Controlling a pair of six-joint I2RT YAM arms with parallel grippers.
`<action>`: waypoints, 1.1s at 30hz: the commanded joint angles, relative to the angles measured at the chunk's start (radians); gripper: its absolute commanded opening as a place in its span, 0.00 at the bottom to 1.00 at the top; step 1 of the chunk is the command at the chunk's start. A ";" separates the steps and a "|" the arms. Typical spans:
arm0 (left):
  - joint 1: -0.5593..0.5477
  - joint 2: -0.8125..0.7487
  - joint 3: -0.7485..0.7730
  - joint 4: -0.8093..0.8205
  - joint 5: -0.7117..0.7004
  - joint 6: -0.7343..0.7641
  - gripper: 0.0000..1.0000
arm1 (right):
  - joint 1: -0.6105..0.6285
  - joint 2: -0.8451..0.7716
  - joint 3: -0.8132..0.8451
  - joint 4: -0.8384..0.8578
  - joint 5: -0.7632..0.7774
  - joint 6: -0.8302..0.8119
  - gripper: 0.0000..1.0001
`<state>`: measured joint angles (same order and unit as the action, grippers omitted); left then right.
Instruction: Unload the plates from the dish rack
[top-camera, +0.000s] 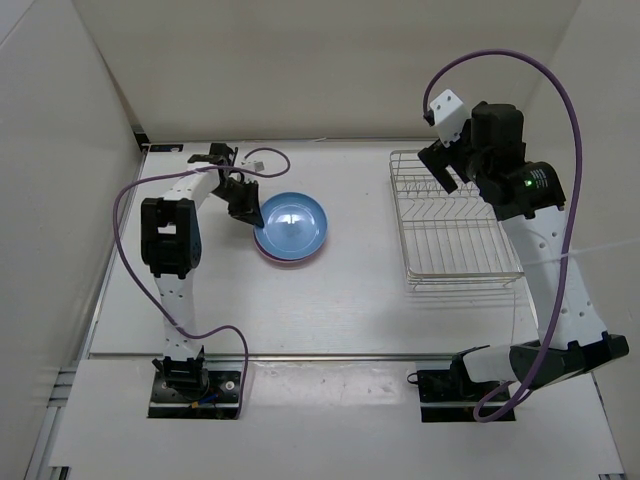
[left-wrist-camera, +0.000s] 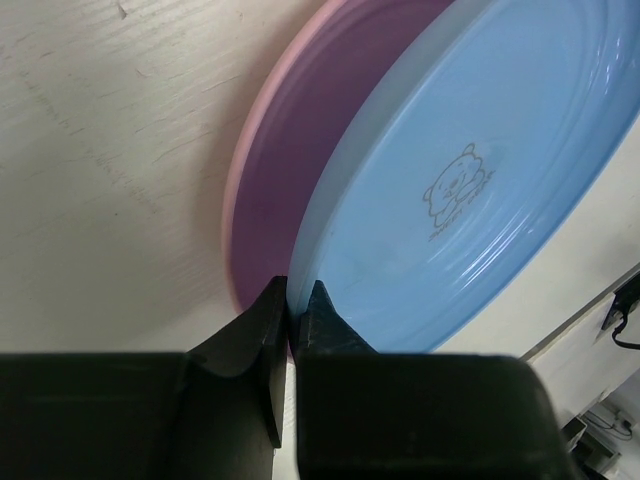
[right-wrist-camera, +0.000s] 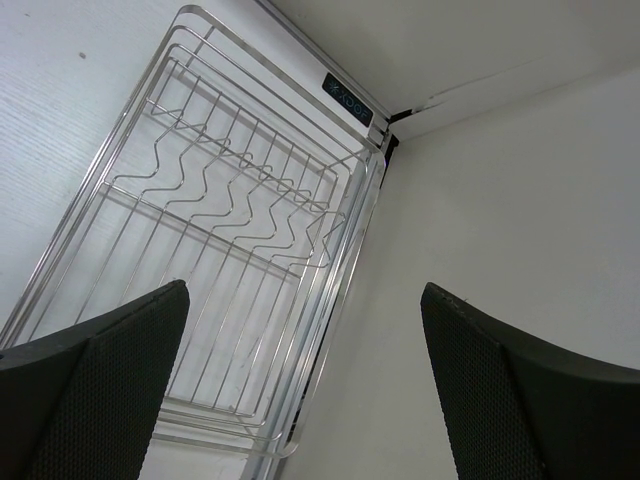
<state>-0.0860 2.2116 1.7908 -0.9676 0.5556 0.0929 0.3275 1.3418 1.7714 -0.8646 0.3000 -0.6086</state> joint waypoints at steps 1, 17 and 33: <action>0.005 -0.015 0.004 0.007 0.006 0.005 0.13 | -0.004 -0.012 0.031 0.027 -0.010 0.018 1.00; 0.014 -0.035 0.013 -0.002 0.007 0.005 0.44 | -0.004 -0.012 0.040 0.027 -0.029 0.036 1.00; -0.004 -0.125 0.117 -0.078 -0.092 0.005 1.00 | -0.014 -0.012 0.060 0.009 -0.047 0.046 1.00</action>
<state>-0.0891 2.1967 1.8366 -1.0103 0.5022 0.0864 0.3264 1.3415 1.7905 -0.8650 0.2646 -0.5789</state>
